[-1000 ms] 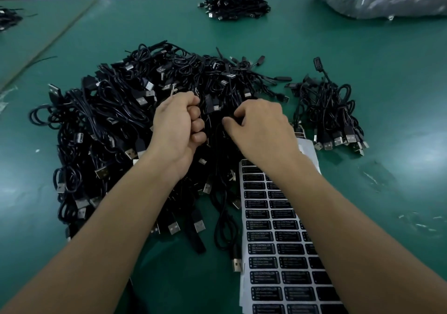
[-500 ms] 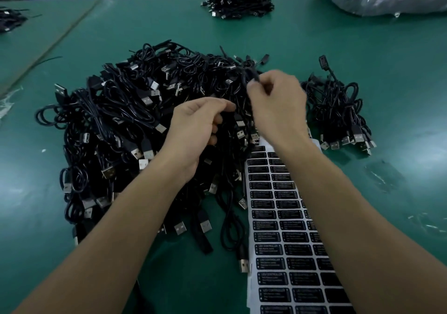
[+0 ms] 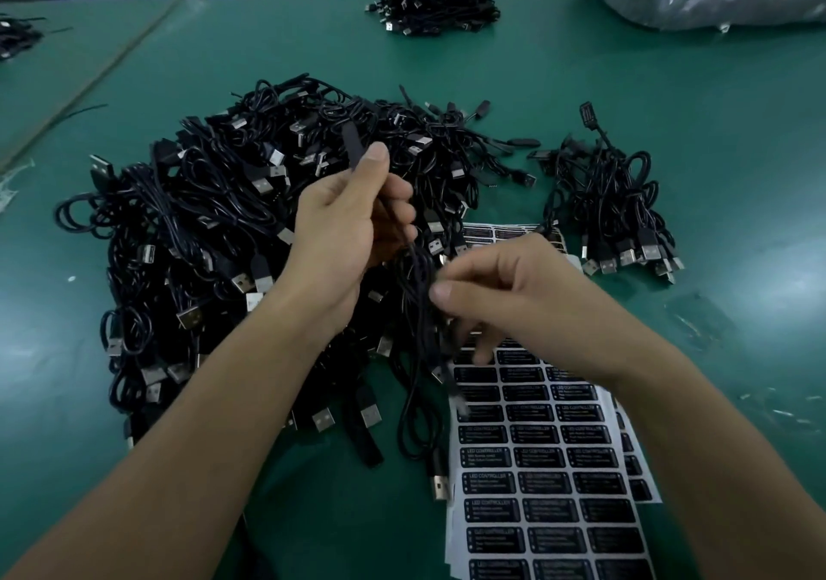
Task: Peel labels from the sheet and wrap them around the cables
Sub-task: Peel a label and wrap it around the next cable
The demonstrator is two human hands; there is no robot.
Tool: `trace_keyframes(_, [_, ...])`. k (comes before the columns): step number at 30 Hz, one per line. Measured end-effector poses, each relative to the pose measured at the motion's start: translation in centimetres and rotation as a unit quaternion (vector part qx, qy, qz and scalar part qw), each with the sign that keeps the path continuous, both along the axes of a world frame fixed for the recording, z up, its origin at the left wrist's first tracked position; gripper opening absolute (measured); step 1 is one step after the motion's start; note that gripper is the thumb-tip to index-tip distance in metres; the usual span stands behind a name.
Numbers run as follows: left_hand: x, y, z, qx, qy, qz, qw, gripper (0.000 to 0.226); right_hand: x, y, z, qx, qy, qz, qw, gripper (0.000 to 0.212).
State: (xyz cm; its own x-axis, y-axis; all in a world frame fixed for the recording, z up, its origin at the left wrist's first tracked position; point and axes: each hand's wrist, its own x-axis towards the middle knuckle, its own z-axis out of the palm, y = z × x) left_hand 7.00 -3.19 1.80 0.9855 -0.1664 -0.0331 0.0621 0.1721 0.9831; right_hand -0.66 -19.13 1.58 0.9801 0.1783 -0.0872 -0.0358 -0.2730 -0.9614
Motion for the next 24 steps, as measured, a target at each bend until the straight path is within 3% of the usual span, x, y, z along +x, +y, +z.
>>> trace_keyframes(2, [0.0,0.1,0.6,-0.015,-0.004,-0.007,1.000,0.050,0.1,-0.9,-0.2,-0.017,-0.007,-0.002,1.000,0.013])
trace_keyframes(4, [-0.1,0.3,1.3,-0.020,-0.011,-0.028,0.999,0.048,0.4,-2.3,-0.7,-0.057,-0.036,-0.092,0.993,0.013])
trace_keyframes(6, [-0.4,0.5,2.0,0.003,-0.013,-0.056,0.998,0.049,0.8,-3.8,-1.3,-0.171,-0.069,-0.182,0.966,0.013])
trace_keyframes(8, [-0.8,0.3,2.3,0.083,-0.029,-0.077,0.993,0.046,0.8,-4.7,-1.6,-0.273,-0.071,-0.185,0.941,0.009])
trace_keyframes(12, [-1.4,-0.7,1.4,0.271,-0.132,-0.116,0.946,0.032,0.8,-4.7,-2.5,-0.414,-0.020,-0.104,0.904,0.072])
trace_keyframes(17, [-1.5,-1.3,0.2,0.318,-0.166,-0.161,0.919,0.035,0.8,-3.7,-2.5,-0.446,-0.028,-0.102,0.889,0.099])
trace_keyframes(24, [-1.7,-2.0,-1.9,0.361,-0.155,-0.134,0.910,0.035,1.1,-3.6,-2.4,-0.417,-0.013,-0.098,0.904,0.079])
